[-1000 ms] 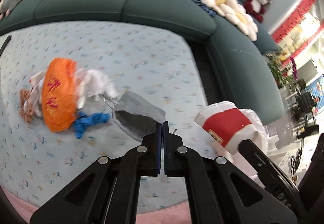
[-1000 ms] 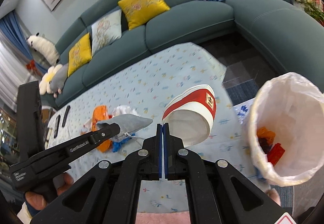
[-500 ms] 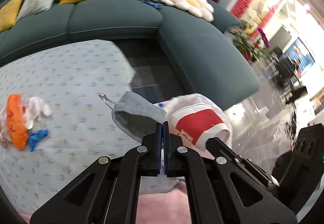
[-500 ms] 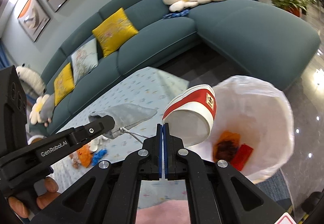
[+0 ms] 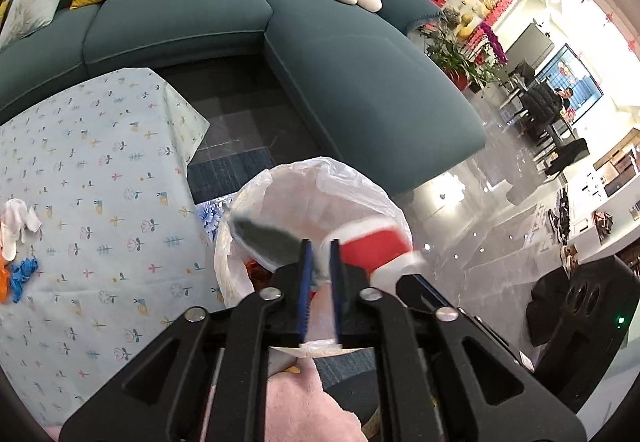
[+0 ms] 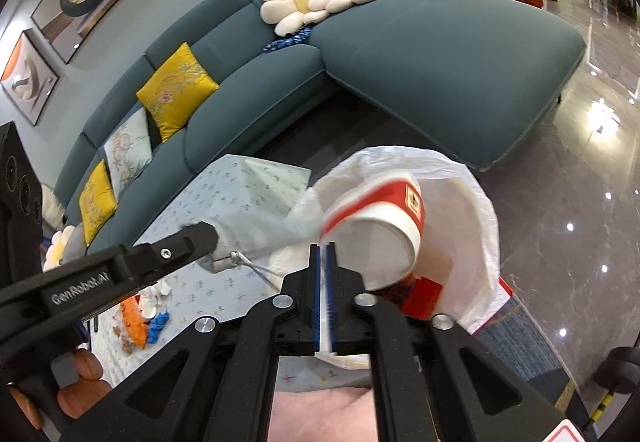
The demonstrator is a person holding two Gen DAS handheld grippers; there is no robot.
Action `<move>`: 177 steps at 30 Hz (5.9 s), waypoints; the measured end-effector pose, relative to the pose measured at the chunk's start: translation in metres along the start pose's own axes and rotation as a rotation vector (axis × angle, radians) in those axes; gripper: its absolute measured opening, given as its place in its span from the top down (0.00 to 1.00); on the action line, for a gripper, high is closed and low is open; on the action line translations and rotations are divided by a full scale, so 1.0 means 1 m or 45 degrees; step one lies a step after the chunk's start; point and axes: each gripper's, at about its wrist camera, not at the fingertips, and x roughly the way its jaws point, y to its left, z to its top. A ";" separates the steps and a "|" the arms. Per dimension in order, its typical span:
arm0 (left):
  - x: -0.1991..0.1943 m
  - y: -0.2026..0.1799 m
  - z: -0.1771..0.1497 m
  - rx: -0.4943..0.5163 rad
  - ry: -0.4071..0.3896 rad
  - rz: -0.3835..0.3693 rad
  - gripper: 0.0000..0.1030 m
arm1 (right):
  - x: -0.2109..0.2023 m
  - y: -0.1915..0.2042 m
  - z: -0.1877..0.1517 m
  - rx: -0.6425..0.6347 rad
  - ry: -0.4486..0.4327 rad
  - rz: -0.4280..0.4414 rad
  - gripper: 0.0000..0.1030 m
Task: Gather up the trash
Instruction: 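Open both tools over the bin to drop the cup and mask, then move both open tools back over the table toward the remaining trash, then grasp the blue toy with the right tool while the left tool grasps the brown scrunchie, then carry the blue toy and scrunchie over the bin with both tools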
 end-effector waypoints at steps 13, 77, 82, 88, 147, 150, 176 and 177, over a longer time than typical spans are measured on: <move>-0.023 0.022 -0.006 -0.015 -0.050 0.117 0.64 | -0.005 0.022 -0.002 -0.041 -0.010 0.011 0.68; -0.111 0.458 -0.121 -0.554 -0.012 0.584 0.54 | 0.215 0.364 -0.218 -0.799 0.639 0.074 0.75; -0.106 0.465 -0.122 -0.567 -0.006 0.546 0.85 | 0.224 0.363 -0.222 -0.795 0.662 0.063 0.91; -0.115 0.464 -0.128 -0.624 -0.040 0.503 1.00 | 0.214 0.363 -0.220 -0.819 0.633 0.085 0.95; -0.190 0.309 -0.078 -0.498 -0.291 0.339 0.97 | 0.042 0.330 -0.100 -0.632 0.237 0.343 0.96; -0.186 0.285 -0.070 -0.438 -0.290 0.317 0.97 | 0.029 0.316 -0.087 -0.604 0.199 0.346 0.96; -0.072 0.052 -0.014 0.052 -0.131 0.112 0.97 | -0.029 0.103 0.012 -0.217 -0.026 0.133 0.96; -0.067 0.045 -0.014 0.065 -0.122 0.104 0.97 | -0.030 0.095 0.014 -0.201 -0.029 0.125 0.96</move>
